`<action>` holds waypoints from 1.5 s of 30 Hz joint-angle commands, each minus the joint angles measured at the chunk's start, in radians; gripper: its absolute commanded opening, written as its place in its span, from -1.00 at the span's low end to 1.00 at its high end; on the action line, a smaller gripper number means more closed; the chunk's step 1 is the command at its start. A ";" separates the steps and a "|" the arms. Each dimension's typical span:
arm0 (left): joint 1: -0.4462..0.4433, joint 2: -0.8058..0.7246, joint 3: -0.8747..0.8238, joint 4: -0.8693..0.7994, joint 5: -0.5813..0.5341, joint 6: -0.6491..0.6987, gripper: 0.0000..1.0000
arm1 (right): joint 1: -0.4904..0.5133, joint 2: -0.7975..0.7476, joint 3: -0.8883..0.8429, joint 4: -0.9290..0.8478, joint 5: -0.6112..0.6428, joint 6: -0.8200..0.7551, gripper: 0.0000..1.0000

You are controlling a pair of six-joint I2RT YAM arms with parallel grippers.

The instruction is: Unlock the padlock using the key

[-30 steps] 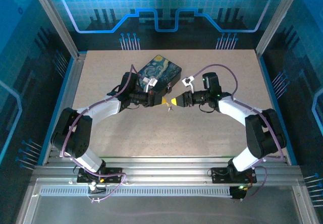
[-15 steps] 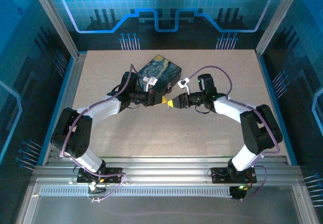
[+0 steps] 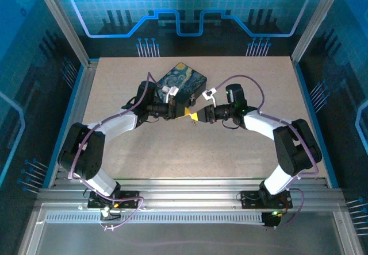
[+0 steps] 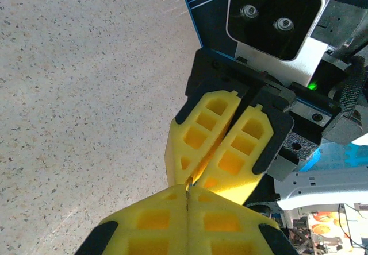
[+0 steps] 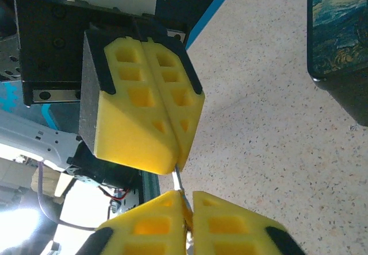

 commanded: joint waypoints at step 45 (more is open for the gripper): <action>-0.051 0.217 0.288 -0.481 -0.904 -0.054 0.32 | -0.182 -0.157 -0.038 -0.393 0.390 -0.149 -1.00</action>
